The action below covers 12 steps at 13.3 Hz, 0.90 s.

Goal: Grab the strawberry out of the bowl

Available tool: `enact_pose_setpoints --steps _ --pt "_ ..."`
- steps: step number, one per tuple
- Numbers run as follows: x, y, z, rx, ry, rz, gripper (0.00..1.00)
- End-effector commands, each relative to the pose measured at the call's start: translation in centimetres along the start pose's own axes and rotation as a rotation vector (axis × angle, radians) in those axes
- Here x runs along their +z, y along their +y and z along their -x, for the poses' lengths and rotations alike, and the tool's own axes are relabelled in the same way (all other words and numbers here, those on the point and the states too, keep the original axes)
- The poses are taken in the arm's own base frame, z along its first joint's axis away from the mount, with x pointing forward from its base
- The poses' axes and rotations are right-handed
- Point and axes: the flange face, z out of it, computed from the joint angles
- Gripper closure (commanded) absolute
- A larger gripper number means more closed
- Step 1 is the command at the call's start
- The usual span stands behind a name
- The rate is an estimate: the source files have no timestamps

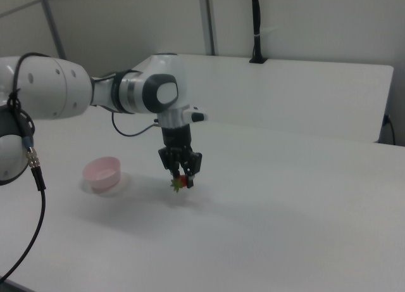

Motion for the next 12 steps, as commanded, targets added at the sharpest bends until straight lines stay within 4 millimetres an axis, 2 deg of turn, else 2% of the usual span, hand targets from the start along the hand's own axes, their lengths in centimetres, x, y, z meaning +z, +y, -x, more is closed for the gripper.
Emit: enact_pose_setpoints --steps 1,2,3,5,8,10,12 --pt "1.0 1.1 -0.3 0.006 0.012 0.015 0.07" --pt "-0.7 1.5 0.1 0.015 0.034 0.013 0.00" --pt "-3.4 1.8 0.9 0.019 0.068 0.013 0.00" --pt "-9.1 2.0 3.9 0.025 0.063 0.018 0.00" --pt "-17.4 2.1 8.7 0.098 0.166 -0.060 0.00" --pt "-20.3 2.1 11.3 0.127 0.204 -0.093 0.00" --pt "-20.6 2.1 12.0 0.126 0.186 -0.092 0.00"
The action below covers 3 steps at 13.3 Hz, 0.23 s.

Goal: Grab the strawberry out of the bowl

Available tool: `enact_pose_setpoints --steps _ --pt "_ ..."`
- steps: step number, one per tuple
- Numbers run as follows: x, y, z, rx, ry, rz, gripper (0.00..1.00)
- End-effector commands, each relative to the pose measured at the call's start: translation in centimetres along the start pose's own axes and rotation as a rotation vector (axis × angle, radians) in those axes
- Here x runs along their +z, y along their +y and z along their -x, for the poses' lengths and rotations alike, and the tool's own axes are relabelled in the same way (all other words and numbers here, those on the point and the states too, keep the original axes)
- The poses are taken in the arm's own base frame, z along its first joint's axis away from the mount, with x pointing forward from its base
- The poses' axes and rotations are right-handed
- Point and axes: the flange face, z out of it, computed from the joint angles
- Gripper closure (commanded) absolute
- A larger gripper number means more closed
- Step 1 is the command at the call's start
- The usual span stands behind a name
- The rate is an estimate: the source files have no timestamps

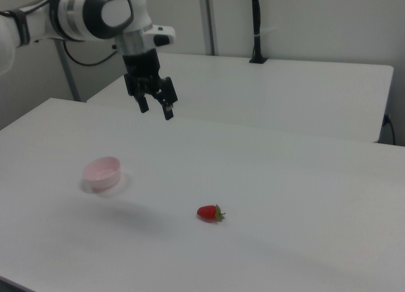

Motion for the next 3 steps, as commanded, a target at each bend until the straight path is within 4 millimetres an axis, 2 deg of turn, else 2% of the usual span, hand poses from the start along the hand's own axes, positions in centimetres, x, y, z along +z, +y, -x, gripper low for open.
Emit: enact_pose_setpoints --steps 1,3 --pt "-0.15 -0.21 1.83 0.021 -0.032 -0.007 0.00" --pt "-0.21 -0.20 1.84 0.022 -0.032 -0.007 0.00"
